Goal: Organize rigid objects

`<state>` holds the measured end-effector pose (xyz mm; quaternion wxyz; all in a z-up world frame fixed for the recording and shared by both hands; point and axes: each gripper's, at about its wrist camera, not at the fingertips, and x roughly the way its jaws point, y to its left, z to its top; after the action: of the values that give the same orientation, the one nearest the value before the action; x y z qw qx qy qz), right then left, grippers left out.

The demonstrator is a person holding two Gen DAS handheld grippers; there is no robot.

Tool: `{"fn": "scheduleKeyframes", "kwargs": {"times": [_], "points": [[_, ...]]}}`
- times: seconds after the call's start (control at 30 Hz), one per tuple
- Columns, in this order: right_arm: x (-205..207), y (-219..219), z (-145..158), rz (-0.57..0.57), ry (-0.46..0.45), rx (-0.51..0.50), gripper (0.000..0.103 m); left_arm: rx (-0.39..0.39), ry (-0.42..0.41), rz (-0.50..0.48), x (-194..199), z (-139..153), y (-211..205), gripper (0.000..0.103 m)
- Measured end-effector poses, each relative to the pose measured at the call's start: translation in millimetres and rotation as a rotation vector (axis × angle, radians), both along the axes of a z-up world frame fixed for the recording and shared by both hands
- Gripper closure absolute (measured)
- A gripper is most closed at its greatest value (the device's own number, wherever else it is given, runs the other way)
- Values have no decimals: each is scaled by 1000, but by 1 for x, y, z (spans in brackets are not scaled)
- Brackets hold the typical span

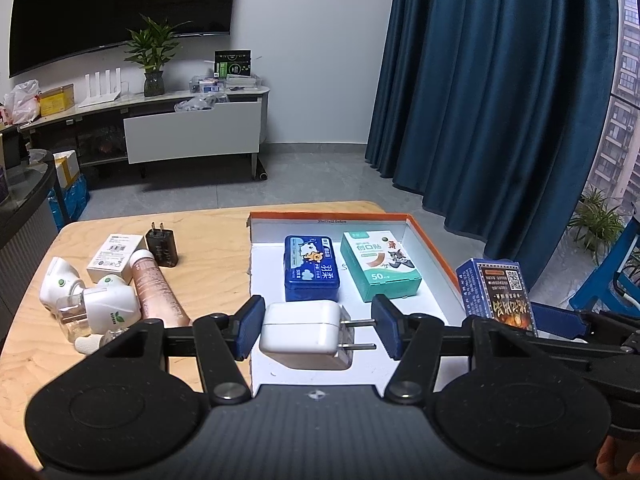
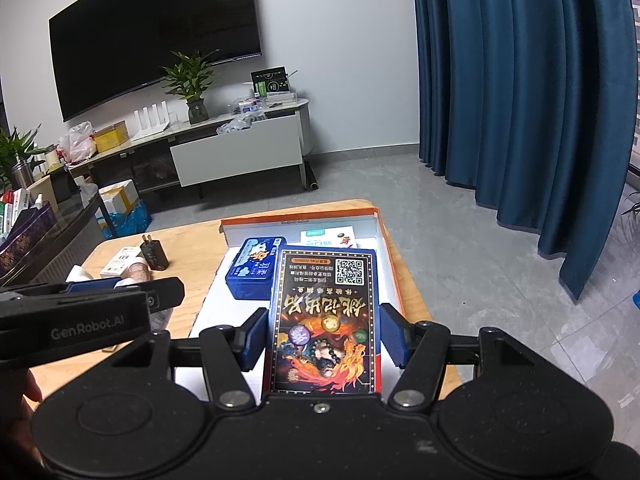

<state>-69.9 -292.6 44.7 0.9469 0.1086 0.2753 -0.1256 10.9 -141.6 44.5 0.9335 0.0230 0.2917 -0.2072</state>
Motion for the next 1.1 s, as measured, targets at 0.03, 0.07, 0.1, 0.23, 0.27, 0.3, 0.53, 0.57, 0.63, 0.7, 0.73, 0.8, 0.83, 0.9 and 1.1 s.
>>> {"fn": "scheduleKeyframes", "kwargs": {"times": [0.03, 0.07, 0.1, 0.23, 0.27, 0.3, 0.53, 0.57, 0.63, 0.7, 0.73, 0.8, 0.83, 0.9, 1.1], "points": [[1, -1, -1, 0, 1, 1, 32, 1, 2, -2, 1, 0, -1, 43], [3, -2, -1, -1, 2, 1, 32, -1, 6, -4, 2, -1, -1, 43], [4, -3, -1, -2, 3, 0, 32, -1, 8, -3, 3, -2, -2, 44], [11, -6, -3, -1, 10, -6, 32, -3, 14, 1, 7, -3, -2, 44], [14, -7, -3, 0, 13, -6, 32, -3, 15, 2, 8, -4, -3, 43], [15, -8, -4, 1, 15, -7, 32, -3, 16, 2, 9, -4, -3, 43], [22, -8, -6, 5, 20, -15, 32, -2, 30, 12, 17, -7, -6, 43], [24, -8, -6, 4, 23, -15, 32, -2, 32, 12, 18, -7, -6, 43], [26, -10, -8, 5, 27, -15, 32, -4, 36, 13, 21, -8, -7, 43], [29, -12, -10, 6, 31, -15, 32, -5, 39, 11, 23, -9, -9, 43], [30, -13, -11, 5, 34, -15, 32, -6, 41, 9, 24, -10, -10, 43], [34, -16, -12, 3, 38, -14, 32, -6, 42, 7, 25, -10, -11, 43], [35, -17, -13, 2, 40, -14, 32, -6, 44, 6, 26, -10, -12, 43], [38, -20, -14, 1, 44, -16, 32, -8, 49, 3, 28, -11, -14, 43], [46, -29, -16, -6, 49, -12, 32, -4, 57, -5, 31, -13, -20, 43]]}}
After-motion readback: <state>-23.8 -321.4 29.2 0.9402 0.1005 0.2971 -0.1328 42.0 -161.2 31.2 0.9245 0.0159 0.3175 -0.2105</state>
